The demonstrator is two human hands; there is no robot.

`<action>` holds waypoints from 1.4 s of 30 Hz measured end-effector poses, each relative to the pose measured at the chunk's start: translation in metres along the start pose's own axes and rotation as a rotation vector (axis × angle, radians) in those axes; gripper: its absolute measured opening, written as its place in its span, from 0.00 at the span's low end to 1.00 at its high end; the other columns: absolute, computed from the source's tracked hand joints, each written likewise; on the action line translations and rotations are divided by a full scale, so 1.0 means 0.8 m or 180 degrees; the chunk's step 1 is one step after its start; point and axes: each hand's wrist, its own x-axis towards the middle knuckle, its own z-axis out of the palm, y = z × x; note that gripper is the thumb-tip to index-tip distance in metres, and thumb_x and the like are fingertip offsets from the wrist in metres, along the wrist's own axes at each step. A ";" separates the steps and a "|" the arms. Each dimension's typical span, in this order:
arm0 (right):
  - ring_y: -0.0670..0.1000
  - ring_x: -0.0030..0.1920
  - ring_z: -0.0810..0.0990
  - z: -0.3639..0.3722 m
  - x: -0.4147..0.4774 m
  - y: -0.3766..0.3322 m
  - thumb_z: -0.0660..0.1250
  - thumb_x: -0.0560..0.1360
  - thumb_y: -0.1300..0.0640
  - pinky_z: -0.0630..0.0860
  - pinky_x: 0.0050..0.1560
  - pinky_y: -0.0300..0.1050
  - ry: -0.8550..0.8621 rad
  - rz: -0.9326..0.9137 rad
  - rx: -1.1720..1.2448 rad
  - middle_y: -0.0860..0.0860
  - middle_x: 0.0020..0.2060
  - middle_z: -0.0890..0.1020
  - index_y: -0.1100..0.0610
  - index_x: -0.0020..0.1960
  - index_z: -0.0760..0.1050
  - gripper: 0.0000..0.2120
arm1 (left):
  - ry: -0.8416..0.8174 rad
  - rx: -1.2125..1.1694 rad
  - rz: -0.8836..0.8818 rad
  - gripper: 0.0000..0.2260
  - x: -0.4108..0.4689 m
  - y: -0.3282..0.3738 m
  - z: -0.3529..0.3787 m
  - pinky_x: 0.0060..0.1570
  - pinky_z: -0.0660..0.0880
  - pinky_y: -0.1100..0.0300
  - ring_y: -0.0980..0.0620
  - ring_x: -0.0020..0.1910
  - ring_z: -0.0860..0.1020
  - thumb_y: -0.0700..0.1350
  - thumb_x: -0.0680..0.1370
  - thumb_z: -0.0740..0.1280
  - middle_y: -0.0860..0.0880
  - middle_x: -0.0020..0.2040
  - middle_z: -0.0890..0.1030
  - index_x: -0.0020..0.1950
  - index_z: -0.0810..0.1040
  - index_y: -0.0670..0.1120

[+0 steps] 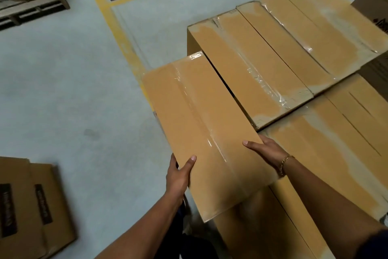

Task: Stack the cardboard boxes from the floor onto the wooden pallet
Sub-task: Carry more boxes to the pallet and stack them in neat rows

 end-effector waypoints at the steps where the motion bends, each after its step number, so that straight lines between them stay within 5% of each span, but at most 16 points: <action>1: 0.51 0.53 0.85 -0.003 0.006 0.003 0.75 0.70 0.34 0.81 0.59 0.55 0.0024 0.0003 -0.0009 0.44 0.52 0.87 0.44 0.60 0.81 0.23 | -0.0022 0.0042 -0.0031 0.33 0.002 -0.001 0.004 0.67 0.76 0.44 0.51 0.62 0.80 0.60 0.75 0.75 0.55 0.66 0.80 0.78 0.68 0.57; 9: 0.51 0.55 0.84 -0.001 0.019 0.023 0.73 0.61 0.28 0.81 0.59 0.57 0.0352 -0.0007 -0.0158 0.47 0.56 0.85 0.47 0.64 0.79 0.37 | -0.0174 0.0214 -0.0302 0.36 0.020 -0.005 0.010 0.61 0.79 0.38 0.45 0.62 0.79 0.56 0.75 0.77 0.49 0.70 0.77 0.79 0.64 0.53; 13: 0.56 0.69 0.75 0.001 -0.003 0.037 0.75 0.72 0.36 0.74 0.68 0.55 0.0876 0.0142 -0.0100 0.53 0.71 0.76 0.51 0.74 0.72 0.36 | -0.0190 0.0327 -0.0347 0.34 0.028 0.010 0.002 0.65 0.75 0.35 0.44 0.64 0.77 0.55 0.78 0.74 0.47 0.71 0.76 0.79 0.63 0.51; 20: 0.60 0.77 0.65 0.024 -0.046 0.108 0.76 0.70 0.36 0.67 0.74 0.61 0.1479 0.0823 0.1275 0.55 0.80 0.62 0.55 0.82 0.56 0.51 | -0.0201 0.0254 -0.0183 0.37 0.045 0.040 -0.006 0.67 0.72 0.35 0.41 0.72 0.71 0.57 0.79 0.72 0.45 0.76 0.70 0.82 0.59 0.48; 23: 0.61 0.73 0.69 0.042 -0.054 0.132 0.78 0.66 0.34 0.73 0.63 0.60 0.1298 0.1149 0.2104 0.55 0.77 0.66 0.58 0.81 0.59 0.54 | -0.0228 0.0264 -0.0196 0.39 0.055 0.037 -0.005 0.66 0.73 0.35 0.42 0.68 0.73 0.59 0.78 0.72 0.45 0.74 0.71 0.82 0.58 0.47; 29: 0.58 0.58 0.80 0.071 -0.059 0.131 0.76 0.74 0.45 0.78 0.49 0.54 0.1005 0.1061 0.2864 0.56 0.60 0.82 0.57 0.65 0.77 0.25 | -0.0215 0.0323 -0.0328 0.34 0.069 0.028 0.000 0.61 0.77 0.34 0.42 0.64 0.78 0.62 0.75 0.74 0.48 0.69 0.77 0.76 0.66 0.52; 33: 0.57 0.56 0.80 0.074 -0.050 0.110 0.76 0.74 0.47 0.78 0.47 0.52 0.1098 0.1062 0.2841 0.55 0.57 0.83 0.57 0.66 0.77 0.25 | -0.0187 0.0299 -0.0355 0.31 0.078 0.033 0.000 0.57 0.80 0.39 0.42 0.62 0.79 0.59 0.77 0.74 0.48 0.66 0.79 0.75 0.68 0.51; 37: 0.57 0.58 0.80 0.072 -0.030 0.091 0.77 0.73 0.47 0.78 0.57 0.57 0.1112 0.1074 0.2809 0.55 0.59 0.83 0.56 0.66 0.77 0.25 | -0.0198 0.0263 -0.0370 0.29 0.095 0.051 -0.002 0.47 0.81 0.46 0.43 0.61 0.80 0.57 0.77 0.74 0.48 0.65 0.79 0.74 0.69 0.51; 42: 0.58 0.59 0.81 0.068 0.000 0.063 0.78 0.71 0.45 0.79 0.59 0.60 0.1135 0.1061 0.2714 0.55 0.58 0.84 0.57 0.65 0.79 0.27 | -0.0205 0.0260 -0.0405 0.27 0.124 0.075 -0.007 0.53 0.81 0.40 0.42 0.62 0.80 0.57 0.77 0.75 0.48 0.65 0.80 0.72 0.70 0.52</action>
